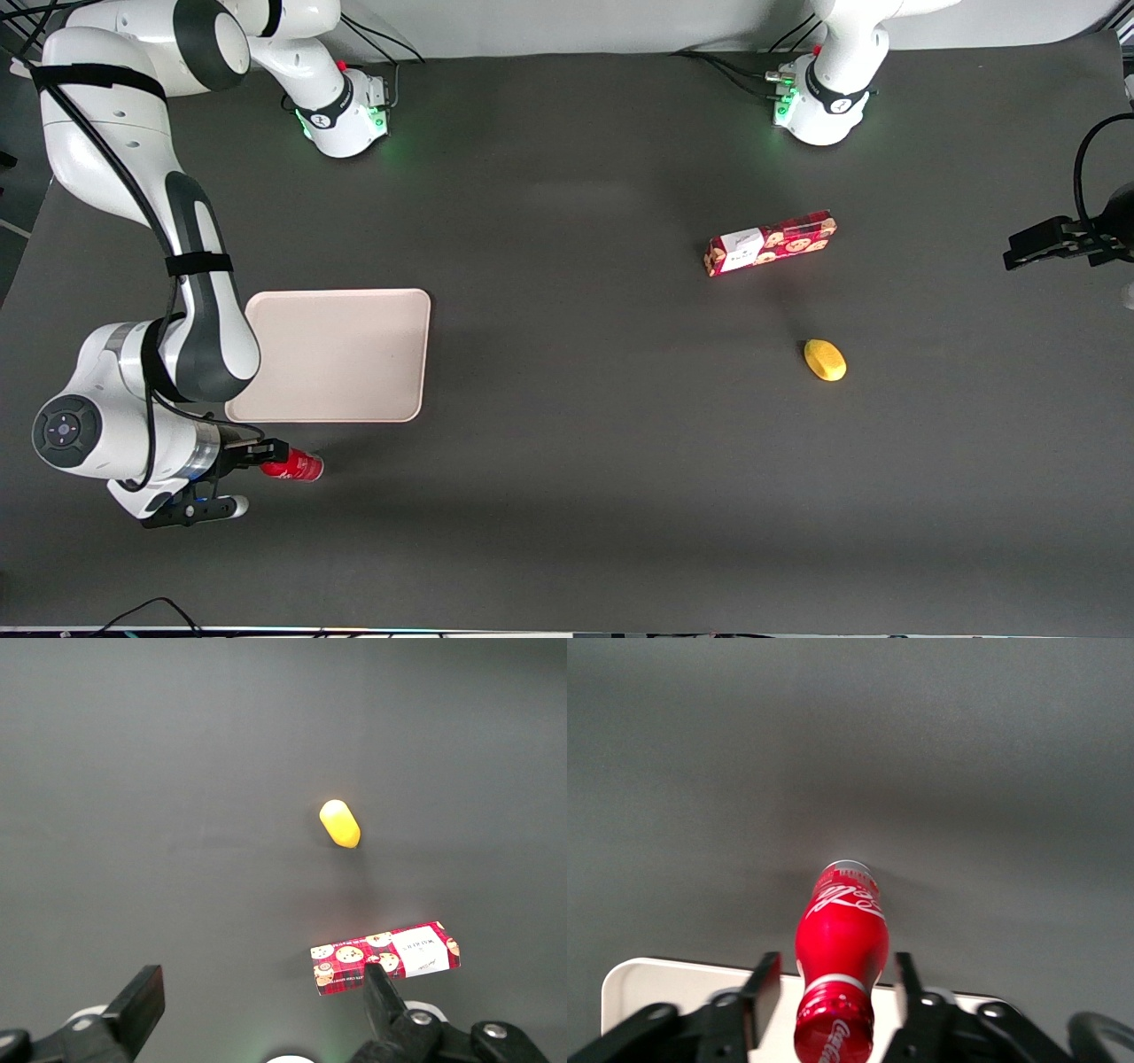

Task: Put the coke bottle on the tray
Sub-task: 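Close the right gripper around the red bottle's body, then lift the bottle and carry it over the white tray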

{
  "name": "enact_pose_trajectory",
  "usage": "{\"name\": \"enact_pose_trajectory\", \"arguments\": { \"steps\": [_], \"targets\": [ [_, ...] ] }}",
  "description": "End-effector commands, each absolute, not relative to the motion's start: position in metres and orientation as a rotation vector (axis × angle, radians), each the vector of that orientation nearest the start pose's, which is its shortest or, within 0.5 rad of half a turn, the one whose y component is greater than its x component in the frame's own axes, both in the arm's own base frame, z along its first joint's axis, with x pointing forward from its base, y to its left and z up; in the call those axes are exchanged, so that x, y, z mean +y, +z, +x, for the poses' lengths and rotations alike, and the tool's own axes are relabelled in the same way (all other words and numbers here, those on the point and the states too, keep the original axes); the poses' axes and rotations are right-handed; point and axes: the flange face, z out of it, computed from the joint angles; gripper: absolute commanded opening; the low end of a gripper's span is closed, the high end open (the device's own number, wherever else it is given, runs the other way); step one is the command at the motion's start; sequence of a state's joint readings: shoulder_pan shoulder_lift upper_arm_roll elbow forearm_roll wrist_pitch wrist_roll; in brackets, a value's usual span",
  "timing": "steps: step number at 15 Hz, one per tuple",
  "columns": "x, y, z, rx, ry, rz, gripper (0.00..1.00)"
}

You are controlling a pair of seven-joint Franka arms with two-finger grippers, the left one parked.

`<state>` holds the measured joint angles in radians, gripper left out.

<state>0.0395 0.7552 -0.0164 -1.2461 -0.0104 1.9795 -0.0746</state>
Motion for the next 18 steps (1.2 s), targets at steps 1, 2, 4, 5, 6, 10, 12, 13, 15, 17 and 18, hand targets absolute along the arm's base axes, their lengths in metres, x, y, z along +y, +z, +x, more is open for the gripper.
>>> {"name": "enact_pose_trajectory", "arguments": {
  "steps": [1,2,4,5,6,10,12,13,15,17,18],
  "targets": [
    [0.021,0.321,0.739,-0.209,0.035,-3.162,0.11],
    [0.023,0.324,0.74,-0.209,0.026,-3.162,0.0],
    [0.024,0.334,0.74,-0.204,0.001,-3.163,0.0],
    [0.027,0.34,0.741,-0.209,-0.011,-3.164,0.0],
    [0.028,0.353,0.74,-0.215,-0.035,-3.166,0.0],
    [0.027,0.423,0.727,-0.22,-0.009,-3.174,0.0],
    [0.026,0.465,0.714,-0.216,-0.015,-3.177,0.0],
    [0.027,0.482,0.706,-0.219,-0.008,-3.177,0.0],
    [0.026,0.506,0.685,-0.219,0.077,-3.173,0.0],
    [0.026,0.521,0.659,-0.22,0.123,-3.169,0.0],
    [0.024,0.522,0.642,-0.218,0.133,-3.168,0.0]
  ]
}}
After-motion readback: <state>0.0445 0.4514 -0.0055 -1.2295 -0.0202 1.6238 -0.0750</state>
